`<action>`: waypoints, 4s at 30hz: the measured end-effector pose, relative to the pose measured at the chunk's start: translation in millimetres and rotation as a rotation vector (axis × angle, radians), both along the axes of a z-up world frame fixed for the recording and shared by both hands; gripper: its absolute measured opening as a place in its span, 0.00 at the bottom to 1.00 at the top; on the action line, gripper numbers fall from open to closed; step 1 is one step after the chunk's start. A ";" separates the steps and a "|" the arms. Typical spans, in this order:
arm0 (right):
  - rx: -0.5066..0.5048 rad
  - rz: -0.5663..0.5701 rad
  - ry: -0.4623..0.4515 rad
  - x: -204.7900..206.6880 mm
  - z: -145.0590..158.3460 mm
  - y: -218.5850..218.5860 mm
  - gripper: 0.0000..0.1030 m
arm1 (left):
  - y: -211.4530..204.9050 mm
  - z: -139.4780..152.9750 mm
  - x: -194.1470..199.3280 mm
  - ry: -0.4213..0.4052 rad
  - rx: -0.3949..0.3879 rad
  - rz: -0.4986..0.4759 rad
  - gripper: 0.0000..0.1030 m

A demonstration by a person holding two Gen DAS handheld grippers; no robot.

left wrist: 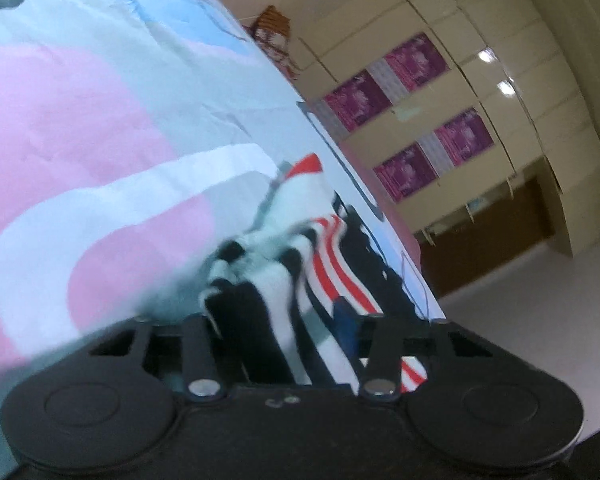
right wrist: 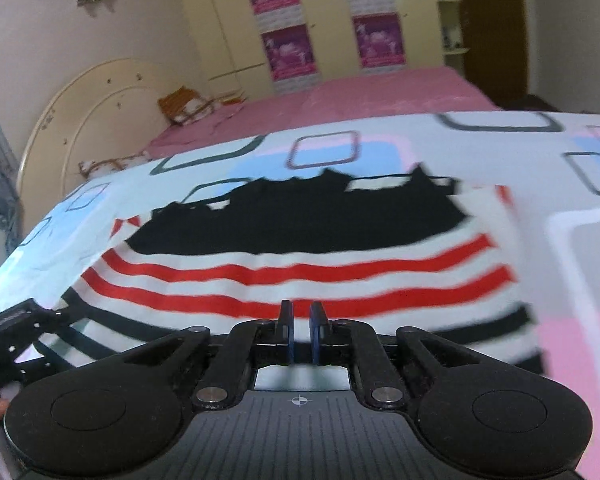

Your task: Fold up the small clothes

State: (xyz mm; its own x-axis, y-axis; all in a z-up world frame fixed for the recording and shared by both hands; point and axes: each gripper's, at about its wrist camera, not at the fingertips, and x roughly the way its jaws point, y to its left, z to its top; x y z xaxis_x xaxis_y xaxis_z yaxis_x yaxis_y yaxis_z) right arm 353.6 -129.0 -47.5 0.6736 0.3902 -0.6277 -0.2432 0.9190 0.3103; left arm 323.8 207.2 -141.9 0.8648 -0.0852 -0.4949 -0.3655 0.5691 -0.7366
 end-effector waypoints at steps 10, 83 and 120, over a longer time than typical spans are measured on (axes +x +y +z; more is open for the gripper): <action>-0.080 0.076 0.070 27.7 -26.6 48.2 0.07 | 9.2 4.2 6.0 0.000 -0.048 -0.013 0.17; 0.149 -0.144 0.021 74.5 -2.3 -189.1 0.21 | -225.4 78.5 129.4 -0.037 0.537 -0.894 0.42; -0.178 0.139 0.089 -14.0 -32.2 -145.9 0.09 | -225.2 44.3 37.5 0.101 0.644 -0.883 0.32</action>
State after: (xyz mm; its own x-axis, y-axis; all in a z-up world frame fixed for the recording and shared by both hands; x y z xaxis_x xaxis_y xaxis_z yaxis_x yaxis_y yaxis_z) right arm 339.6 -274.9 -79.7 0.5605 0.3533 -0.7490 -0.3500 0.9207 0.1724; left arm 361.2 -18.0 -97.6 0.5790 -0.3546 -0.7342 0.3178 0.9274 -0.1973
